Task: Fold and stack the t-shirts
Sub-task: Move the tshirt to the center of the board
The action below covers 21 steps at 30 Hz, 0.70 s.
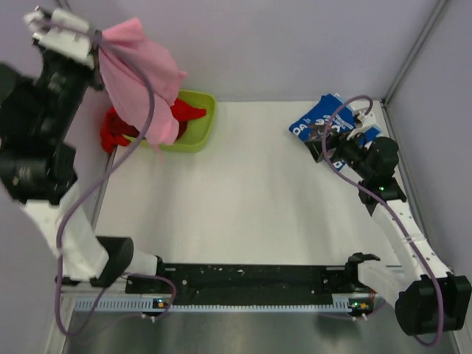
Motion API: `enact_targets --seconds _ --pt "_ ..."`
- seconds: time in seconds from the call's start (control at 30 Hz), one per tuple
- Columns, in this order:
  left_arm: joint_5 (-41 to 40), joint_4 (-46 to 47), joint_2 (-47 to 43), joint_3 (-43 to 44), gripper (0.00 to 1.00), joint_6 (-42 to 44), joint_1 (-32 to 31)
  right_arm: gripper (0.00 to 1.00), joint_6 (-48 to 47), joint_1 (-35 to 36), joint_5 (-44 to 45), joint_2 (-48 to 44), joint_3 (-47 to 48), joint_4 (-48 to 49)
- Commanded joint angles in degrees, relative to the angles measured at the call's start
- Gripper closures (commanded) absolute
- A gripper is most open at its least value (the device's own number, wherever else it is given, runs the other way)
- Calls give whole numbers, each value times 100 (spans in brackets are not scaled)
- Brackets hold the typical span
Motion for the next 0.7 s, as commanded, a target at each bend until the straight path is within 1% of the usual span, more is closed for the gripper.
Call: enact_targets --seconds 0.0,0.03,0.07,0.1,0.17,0.23,0.3,0.37,0.43,0.53,0.63,0.67 --pt "2256 -1552 -812 -478 100 -661 -204 18 200 173 -513 -272 422 265" --pt "2652 -1693 -918 -786 100 -732 -387 18 218 191 -566 -316 431 257" --pt "2874 -1747 -1049 -1216 100 -802 -598 18 218 200 -575 -377 431 230" --pt "2946 -1747 -1172 -1672 100 -811 -844 18 218 200 -566 -421 405 204" --pt "2824 -1538 -1392 -2857 100 -776 -1197 18 218 200 -488 -544 326 55" --pt "2867 -1230 -1463 -3764 100 -733 -1198 17 183 208 -478 -571 273 -216" --pt "2823 -1019 -1437 -4381 100 -601 -997 16 8 208 -513 -493 386 -742" --pt "3059 -677 -1437 -4918 100 -574 -340 15 -264 200 -566 -317 702 -1637" --pt "3149 -342 -1464 -5427 100 -470 267 16 -432 208 -724 -141 896 -2202" --pt "3104 27 -1586 -6359 100 74 1312 19 -292 304 -839 -79 748 -2310" --pt "3595 -41 -1631 -6905 100 444 2358 20 -256 953 -349 8 528 -2248" --pt "3718 -146 -1596 -6985 100 567 2875 20 -300 1217 -138 87 466 -2274"
